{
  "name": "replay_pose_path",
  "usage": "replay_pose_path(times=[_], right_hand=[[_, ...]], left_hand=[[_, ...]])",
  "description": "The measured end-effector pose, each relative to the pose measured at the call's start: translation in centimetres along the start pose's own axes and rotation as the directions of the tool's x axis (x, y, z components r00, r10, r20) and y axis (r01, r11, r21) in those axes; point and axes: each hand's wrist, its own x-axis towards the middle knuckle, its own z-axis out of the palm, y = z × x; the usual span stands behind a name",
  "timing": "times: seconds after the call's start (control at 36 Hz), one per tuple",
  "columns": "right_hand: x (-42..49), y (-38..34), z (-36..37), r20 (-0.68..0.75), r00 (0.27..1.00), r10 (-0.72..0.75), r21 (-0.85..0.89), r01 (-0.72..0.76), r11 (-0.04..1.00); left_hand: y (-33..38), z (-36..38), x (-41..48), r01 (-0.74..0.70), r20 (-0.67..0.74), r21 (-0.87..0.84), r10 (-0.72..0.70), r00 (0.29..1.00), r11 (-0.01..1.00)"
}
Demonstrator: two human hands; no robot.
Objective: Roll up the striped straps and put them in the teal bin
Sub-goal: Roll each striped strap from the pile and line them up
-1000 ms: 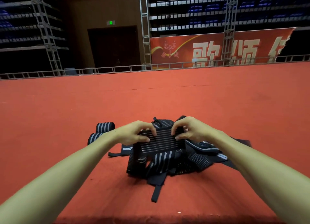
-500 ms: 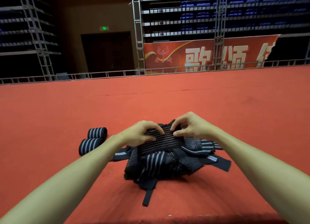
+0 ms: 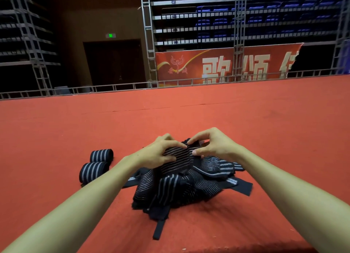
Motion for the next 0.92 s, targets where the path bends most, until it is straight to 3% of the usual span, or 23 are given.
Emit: replay_pose_path(times=[0.06, 0.17, 0.31, 0.53, 0.58, 0.69, 0.81, 0.92], right_hand=[[0.2, 0.1, 0.2, -0.045, 0.999, 0.003, 0.089, 0.001, 0.996], [0.6, 0.2, 0.5, -0.107, 0.994, 0.034, 0.258, -0.005, 0.966], [1.2, -0.2, 1.0, -0.141, 0.986, 0.084, 0.438, -0.014, 0.899], [1.2, -1.4, 1.4, -0.129, 0.980, 0.149, 0.591, -0.044, 0.805], [1.1, -1.6, 1.4, -0.117, 0.984, 0.135, 0.538, -0.052, 0.842], [1.2, -1.3, 1.7, -0.191, 0.981, 0.019, 0.237, 0.027, 0.971], [1.9, -1.0, 1.9, -0.307, 0.944, -0.120, -0.090, 0.097, 0.991], [2.4, -1.2, 2.0, -0.310, 0.936, -0.170, -0.103, 0.145, 0.984]], left_hand=[[0.4, 0.3, 0.0, -0.016, -0.102, 0.010, 0.017, 0.995, 1.000], [1.6, 0.4, 0.0, -0.194, -0.312, -0.161, 0.137, 0.940, 0.968], [2.6, 0.6, 0.2, -0.274, -0.324, -0.233, 0.192, 0.927, 0.933], [2.4, 0.5, 0.4, -0.270, -0.443, -0.277, 0.127, 0.888, 0.922], [2.5, 0.2, 0.3, -0.263, -0.468, -0.288, 0.105, 0.878, 0.921], [2.2, -0.4, 0.3, -0.222, -0.555, -0.247, 0.050, 0.830, 0.943], [2.0, -1.0, 0.3, -0.190, -0.586, -0.262, 0.000, 0.810, 0.946], [1.7, -1.1, 0.4, -0.183, -0.571, -0.191, 0.043, 0.820, 0.964]])
